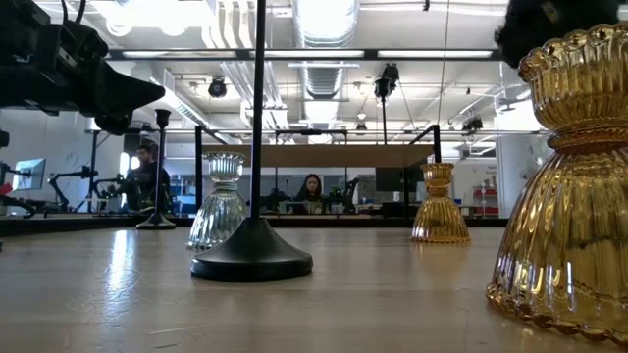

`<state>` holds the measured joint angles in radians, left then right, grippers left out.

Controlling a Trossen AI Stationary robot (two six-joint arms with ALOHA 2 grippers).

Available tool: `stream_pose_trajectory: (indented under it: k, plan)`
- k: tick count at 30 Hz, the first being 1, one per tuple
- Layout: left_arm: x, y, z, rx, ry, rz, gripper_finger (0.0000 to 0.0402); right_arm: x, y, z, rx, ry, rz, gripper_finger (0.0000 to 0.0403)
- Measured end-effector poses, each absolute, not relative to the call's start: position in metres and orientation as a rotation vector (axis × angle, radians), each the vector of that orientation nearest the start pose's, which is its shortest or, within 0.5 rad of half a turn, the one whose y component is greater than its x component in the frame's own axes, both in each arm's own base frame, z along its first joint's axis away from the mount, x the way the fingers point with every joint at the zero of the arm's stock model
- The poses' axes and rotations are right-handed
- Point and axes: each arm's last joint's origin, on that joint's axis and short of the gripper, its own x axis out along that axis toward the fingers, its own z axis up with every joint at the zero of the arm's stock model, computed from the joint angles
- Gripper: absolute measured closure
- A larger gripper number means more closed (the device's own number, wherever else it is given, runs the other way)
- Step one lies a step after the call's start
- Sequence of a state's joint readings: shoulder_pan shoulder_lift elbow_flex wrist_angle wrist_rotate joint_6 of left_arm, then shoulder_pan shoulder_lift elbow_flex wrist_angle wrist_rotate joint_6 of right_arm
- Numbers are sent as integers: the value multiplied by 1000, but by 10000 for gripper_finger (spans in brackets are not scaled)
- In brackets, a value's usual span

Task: Pick & Place candle stick holders
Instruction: Put the green glass candle holder on the shelf

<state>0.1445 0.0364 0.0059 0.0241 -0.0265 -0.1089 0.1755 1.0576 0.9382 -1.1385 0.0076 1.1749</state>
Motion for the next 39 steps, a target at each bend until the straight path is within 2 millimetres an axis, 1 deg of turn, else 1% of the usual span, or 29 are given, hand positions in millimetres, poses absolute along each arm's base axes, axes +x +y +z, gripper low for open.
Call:
stream_pose_trajectory:
  k: [4, 9, 11, 14, 16, 19, 23, 28, 34, 39]
  plan:
    - [98, 15, 165, -109, -3, 171, 396, 180, 15, 309, 848, 1060, -556, 378]
    - [98, 15, 165, -109, -3, 171, 396, 199, -14, 353, 784, 930, -549, 378]
    - [98, 15, 165, -109, -3, 171, 396, 209, -26, 368, 738, 897, -543, 378]
    - [98, 15, 165, -109, -3, 171, 396, 226, -47, 381, 655, 895, -531, 378]
    - [98, 15, 165, -109, -3, 171, 396, 237, -63, 385, 636, 935, -519, 378]
    - [98, 15, 165, -109, -3, 171, 396, 252, -87, 384, 658, 1005, -495, 378]
    - [98, 15, 165, -109, -3, 171, 396, 274, -110, 380, 635, 1068, -469, 378]
    - [98, 15, 165, -109, -3, 171, 396, 300, -130, 377, 588, 1115, -445, 378]
    - [98, 15, 165, -109, -4, 171, 396, 330, -147, 385, 466, 1092, -386, 378]
    - [98, 15, 165, -109, -4, 171, 396, 340, -164, 380, 413, 1191, -353, 378]
